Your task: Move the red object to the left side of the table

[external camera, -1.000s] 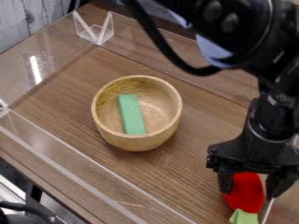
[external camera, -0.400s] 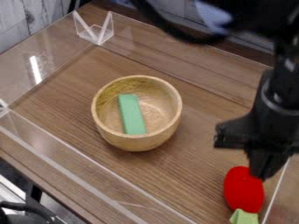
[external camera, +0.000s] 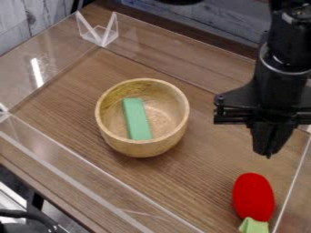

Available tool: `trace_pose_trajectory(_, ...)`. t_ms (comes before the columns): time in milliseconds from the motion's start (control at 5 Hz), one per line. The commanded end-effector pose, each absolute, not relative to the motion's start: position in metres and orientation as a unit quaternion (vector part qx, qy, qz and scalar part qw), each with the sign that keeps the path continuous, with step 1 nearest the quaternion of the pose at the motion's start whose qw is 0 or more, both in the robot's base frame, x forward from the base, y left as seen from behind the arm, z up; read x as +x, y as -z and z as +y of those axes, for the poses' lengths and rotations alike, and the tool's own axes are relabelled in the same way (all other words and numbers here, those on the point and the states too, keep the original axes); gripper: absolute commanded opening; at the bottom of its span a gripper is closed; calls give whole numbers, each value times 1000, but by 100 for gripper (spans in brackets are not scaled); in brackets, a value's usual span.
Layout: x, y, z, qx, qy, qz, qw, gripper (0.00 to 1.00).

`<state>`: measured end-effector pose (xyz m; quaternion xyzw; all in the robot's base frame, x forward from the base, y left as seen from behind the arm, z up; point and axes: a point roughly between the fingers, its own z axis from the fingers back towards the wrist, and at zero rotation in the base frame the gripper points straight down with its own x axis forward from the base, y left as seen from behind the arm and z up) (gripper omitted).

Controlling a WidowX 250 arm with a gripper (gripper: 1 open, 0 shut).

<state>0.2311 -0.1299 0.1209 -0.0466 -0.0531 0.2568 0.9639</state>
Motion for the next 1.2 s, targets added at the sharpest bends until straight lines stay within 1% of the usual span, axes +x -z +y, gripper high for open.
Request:
trace_pose_trajectory(0,235,-137,-137,-65,-248,-77,963,0)
trace_pose_trajectory(400,227,-144,-104,-57,-250,-73,964,0)
trace_pose_trajectory(600,225,-121,-119,-54,-253,-69,964,0)
trace_pose_trajectory(800,225,-103,-133,-50,-253,-68,964,0)
trace_pose_trajectory(1000,232,-110,-120,-57,-237,-77,967,0)
